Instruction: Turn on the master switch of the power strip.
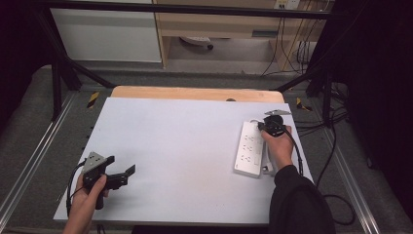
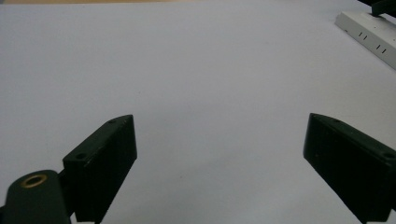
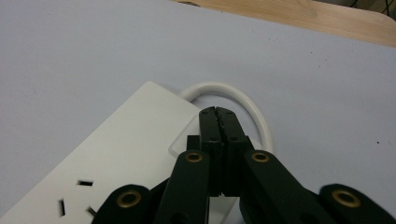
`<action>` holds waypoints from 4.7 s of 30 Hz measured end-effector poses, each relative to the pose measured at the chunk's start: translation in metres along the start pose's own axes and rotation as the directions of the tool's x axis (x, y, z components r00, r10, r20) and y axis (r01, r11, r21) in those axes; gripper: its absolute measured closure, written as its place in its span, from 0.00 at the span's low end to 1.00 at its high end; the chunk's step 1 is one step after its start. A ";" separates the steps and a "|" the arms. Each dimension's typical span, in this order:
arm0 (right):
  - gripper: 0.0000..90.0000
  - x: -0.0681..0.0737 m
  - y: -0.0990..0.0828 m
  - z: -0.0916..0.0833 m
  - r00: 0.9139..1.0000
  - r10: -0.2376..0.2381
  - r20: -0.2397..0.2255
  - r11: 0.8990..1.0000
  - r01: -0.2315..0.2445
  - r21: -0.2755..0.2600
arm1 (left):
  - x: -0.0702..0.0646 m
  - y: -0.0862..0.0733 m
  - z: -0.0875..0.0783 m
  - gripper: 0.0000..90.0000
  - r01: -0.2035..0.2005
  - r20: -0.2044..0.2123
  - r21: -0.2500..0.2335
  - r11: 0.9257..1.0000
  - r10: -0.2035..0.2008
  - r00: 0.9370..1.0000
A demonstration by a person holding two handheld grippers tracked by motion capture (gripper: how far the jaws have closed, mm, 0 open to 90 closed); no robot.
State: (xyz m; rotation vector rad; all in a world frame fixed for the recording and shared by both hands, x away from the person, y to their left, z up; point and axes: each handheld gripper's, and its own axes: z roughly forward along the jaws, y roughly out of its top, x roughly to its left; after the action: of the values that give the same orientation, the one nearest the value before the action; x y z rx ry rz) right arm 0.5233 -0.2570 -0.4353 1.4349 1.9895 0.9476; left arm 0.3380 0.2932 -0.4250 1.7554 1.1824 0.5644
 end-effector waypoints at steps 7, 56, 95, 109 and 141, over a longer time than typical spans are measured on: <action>1.00 0.000 0.000 0.000 1.000 0.001 -0.001 1.000 -0.001 -0.001 | 0.000 0.000 0.000 0.11 -0.001 -0.001 0.003 1.000 0.001 1.000; 0.99 0.000 0.003 -0.005 0.999 0.040 -0.015 0.997 -0.041 -0.069 | 0.002 0.000 -0.001 0.11 0.005 -0.007 -0.003 1.000 -0.005 1.000; 0.17 0.011 0.025 -0.030 0.980 0.163 -0.111 0.978 -0.176 -0.116 | 0.003 -0.001 -0.002 0.11 0.010 -0.010 0.002 1.000 -0.010 1.000; 0.08 0.014 0.029 -0.050 0.987 0.136 -0.089 0.972 -0.150 -0.183 | 0.004 -0.002 -0.001 0.11 0.015 -0.009 0.008 1.000 -0.015 1.000; 0.12 -0.004 0.022 -0.142 0.987 0.083 -0.135 0.931 -0.125 -0.342 | 0.005 -0.004 -0.006 0.10 0.016 -0.027 0.001 1.000 -0.016 1.000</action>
State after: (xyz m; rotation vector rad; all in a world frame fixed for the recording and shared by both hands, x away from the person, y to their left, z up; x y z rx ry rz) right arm 0.4329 -0.2909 -0.3288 1.3165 1.7235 1.3847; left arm 0.3341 0.3005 -0.4262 1.7429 1.2147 0.5793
